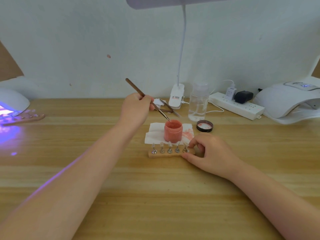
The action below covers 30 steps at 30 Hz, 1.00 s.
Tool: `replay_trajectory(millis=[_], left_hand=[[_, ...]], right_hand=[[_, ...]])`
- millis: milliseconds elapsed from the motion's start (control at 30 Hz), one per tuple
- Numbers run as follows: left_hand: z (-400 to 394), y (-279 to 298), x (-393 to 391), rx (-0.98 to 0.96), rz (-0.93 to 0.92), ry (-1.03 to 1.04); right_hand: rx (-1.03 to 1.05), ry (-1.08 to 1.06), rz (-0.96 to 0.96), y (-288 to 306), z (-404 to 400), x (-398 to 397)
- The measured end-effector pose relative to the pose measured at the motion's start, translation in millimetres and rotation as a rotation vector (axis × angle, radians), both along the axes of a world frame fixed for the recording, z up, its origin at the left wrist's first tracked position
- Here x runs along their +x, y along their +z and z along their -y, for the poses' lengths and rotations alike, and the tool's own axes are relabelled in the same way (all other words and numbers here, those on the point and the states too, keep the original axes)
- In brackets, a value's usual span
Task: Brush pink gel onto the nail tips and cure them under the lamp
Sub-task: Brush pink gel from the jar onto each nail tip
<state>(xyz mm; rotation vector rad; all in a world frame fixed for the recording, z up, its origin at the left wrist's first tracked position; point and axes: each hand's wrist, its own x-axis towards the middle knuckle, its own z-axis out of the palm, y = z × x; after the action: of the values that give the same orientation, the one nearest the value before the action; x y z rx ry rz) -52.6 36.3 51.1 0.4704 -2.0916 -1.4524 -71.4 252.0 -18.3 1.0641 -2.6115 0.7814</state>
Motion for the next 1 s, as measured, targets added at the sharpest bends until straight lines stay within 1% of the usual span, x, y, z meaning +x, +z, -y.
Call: replay_trajectory(millis=[167,400,533,733,833,1000], left_hand=[[2,-4,-1,0.003,0.043,0.007],[10,-1,3,-0.039,0.043,0.050],[11,0,3,0.031,0.018,0.045],[2,-8,3,0.050,0.073,0.009],[4,-8,5,0.060,0.091,0.031],[9,-4,5,0.077,0.046,0.074]], right_hand=[[0.003,-0.006,0.001,-1,-1,1],[-0.002,-0.010,-0.008,-1,-1,1],[-0.014,-0.008,0.002,-2,-1,0],[-0.006,-0.005,0.009,-1,-1,0],[0.001,-0.013,0.008,-1,-1,0],[0.004,-0.016,0.003,-1,-1,1]])
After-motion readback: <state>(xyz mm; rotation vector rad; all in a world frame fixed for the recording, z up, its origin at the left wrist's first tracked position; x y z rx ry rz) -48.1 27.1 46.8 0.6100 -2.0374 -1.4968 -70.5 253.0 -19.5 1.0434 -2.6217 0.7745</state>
